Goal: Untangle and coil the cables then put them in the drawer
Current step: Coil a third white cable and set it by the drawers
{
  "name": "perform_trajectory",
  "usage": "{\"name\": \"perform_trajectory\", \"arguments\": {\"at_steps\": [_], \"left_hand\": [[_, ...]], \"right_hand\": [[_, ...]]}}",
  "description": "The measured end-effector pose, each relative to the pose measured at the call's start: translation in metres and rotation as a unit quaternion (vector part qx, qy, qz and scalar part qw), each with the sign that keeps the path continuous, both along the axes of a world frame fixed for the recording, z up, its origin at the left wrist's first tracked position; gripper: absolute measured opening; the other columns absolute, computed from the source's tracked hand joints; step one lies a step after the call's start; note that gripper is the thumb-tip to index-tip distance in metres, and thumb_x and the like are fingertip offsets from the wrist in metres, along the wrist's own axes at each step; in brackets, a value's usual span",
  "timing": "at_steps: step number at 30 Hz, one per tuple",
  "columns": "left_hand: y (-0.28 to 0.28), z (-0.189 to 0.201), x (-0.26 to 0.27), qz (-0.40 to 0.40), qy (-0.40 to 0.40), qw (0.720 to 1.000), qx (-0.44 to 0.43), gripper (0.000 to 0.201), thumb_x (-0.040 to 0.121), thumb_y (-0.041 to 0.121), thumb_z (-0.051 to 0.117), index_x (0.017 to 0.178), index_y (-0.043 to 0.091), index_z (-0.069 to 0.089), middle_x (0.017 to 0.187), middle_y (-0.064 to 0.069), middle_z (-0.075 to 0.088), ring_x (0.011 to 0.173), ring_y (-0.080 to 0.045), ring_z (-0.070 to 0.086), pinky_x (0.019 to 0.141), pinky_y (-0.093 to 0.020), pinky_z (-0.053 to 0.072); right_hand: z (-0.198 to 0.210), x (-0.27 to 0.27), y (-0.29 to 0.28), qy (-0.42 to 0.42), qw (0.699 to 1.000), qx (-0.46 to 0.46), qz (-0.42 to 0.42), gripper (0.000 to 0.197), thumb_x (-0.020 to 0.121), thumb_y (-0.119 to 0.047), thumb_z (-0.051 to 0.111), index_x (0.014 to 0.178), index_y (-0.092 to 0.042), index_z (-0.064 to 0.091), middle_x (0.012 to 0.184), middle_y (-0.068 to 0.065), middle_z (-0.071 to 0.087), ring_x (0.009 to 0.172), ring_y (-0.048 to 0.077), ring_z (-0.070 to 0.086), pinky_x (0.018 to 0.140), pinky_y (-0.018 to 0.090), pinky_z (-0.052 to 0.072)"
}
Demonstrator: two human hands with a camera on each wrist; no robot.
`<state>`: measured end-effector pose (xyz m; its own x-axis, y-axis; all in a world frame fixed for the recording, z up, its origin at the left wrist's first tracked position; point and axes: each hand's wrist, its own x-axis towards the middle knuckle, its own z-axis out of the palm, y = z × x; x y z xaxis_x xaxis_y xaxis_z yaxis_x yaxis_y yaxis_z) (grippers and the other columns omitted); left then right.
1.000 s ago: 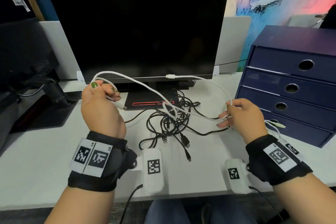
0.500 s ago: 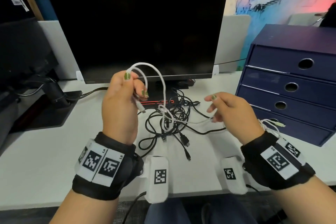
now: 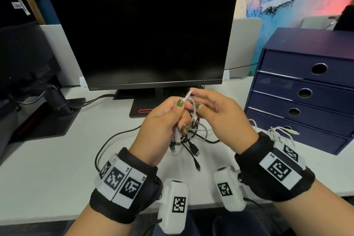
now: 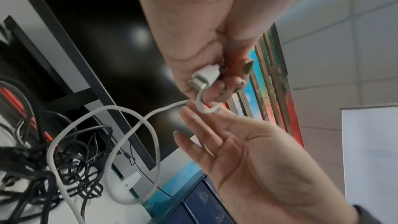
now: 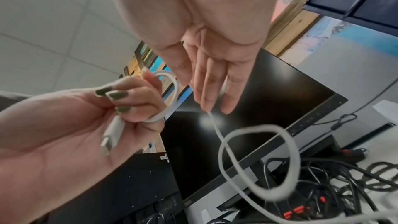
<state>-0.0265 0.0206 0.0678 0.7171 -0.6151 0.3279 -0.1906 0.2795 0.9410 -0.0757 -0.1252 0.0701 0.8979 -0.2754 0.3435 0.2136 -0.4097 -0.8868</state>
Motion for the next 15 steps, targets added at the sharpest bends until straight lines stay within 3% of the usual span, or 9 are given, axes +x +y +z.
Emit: {"name": "perform_trajectory", "arguments": {"at_steps": [2, 5, 7, 8, 9, 12, 15], "left_hand": [[0.0, 0.002, 0.0, -0.03, 0.02, 0.999, -0.011, 0.024, 0.092, 0.025, 0.04, 0.089, 0.01, 0.058, 0.057, -0.001, 0.043, 0.059, -0.015, 0.041, 0.063, -0.024, 0.041], [-0.001, 0.006, 0.0, -0.045, 0.026, 0.998, -0.039, 0.027, 0.093, 0.024, 0.04, 0.09, 0.006, 0.059, 0.057, -0.002, 0.047, 0.059, -0.014, 0.045, 0.063, -0.023, 0.043], [-0.001, 0.008, 0.0, -0.027, 0.02, 0.997, -0.067, 0.025, 0.093, 0.024, 0.039, 0.091, 0.01, 0.06, 0.06, -0.001, 0.052, 0.061, -0.015, 0.048, 0.065, -0.025, 0.045], [0.0, 0.01, 0.001, -0.013, 0.015, 0.996, -0.087, 0.024, 0.094, 0.024, 0.038, 0.092, 0.013, 0.06, 0.063, -0.001, 0.056, 0.063, -0.016, 0.05, 0.066, -0.027, 0.045], [0.001, 0.011, 0.002, 0.004, 0.004, 0.995, -0.102, 0.023, 0.096, 0.024, 0.037, 0.093, 0.015, 0.058, 0.07, -0.002, 0.062, 0.067, -0.017, 0.054, 0.068, -0.028, 0.046], [0.0, 0.013, 0.007, 0.057, -0.042, 0.992, -0.103, 0.023, 0.104, 0.021, 0.031, 0.098, 0.014, 0.052, 0.097, -0.009, 0.073, 0.088, -0.022, 0.067, 0.08, -0.031, 0.051], [-0.002, 0.009, 0.007, 0.088, -0.068, 0.99, -0.082, 0.021, 0.104, 0.018, 0.028, 0.103, 0.01, 0.047, 0.11, -0.01, 0.071, 0.104, -0.023, 0.067, 0.09, -0.035, 0.051]], "right_hand": [[-0.001, 0.0, -0.001, 0.004, 1.0, 0.021, 0.019, 0.044, 0.093, 0.003, 0.049, 0.126, -0.025, 0.057, 0.111, -0.01, 0.07, 0.102, 0.001, 0.064, 0.094, 0.023, 0.05], [-0.004, 0.0, 0.003, 0.028, 0.999, -0.019, 0.028, 0.03, 0.088, -0.01, 0.062, 0.111, -0.03, 0.061, 0.097, -0.006, 0.07, 0.09, 0.011, 0.065, 0.082, 0.023, 0.053], [-0.008, 0.0, 0.007, 0.06, 0.992, -0.111, 0.004, 0.01, 0.089, -0.021, 0.063, 0.098, -0.021, 0.068, 0.094, 0.006, 0.066, 0.088, 0.023, 0.062, 0.078, 0.03, 0.051], [-0.012, 0.0, 0.009, 0.076, 0.985, -0.154, 0.001, 0.015, 0.091, -0.025, 0.06, 0.094, -0.013, 0.07, 0.094, 0.011, 0.064, 0.087, 0.025, 0.059, 0.077, 0.032, 0.048], [-0.017, 0.0, 0.01, 0.091, 0.979, -0.181, 0.007, 0.022, 0.093, -0.027, 0.057, 0.092, -0.009, 0.071, 0.094, 0.01, 0.061, 0.087, 0.021, 0.057, 0.076, 0.03, 0.046], [-0.022, -0.004, 0.019, 0.124, 0.978, -0.161, 0.041, 0.018, 0.095, -0.022, 0.051, 0.086, -0.019, 0.067, 0.097, -0.009, 0.062, 0.09, 0.005, 0.057, 0.082, 0.023, 0.043], [-0.02, -0.011, 0.024, 0.149, 0.973, -0.136, 0.115, 0.006, 0.092, -0.016, 0.052, 0.09, -0.018, 0.057, 0.085, -0.003, 0.069, 0.08, 0.005, 0.064, 0.081, 0.03, 0.049]]}}
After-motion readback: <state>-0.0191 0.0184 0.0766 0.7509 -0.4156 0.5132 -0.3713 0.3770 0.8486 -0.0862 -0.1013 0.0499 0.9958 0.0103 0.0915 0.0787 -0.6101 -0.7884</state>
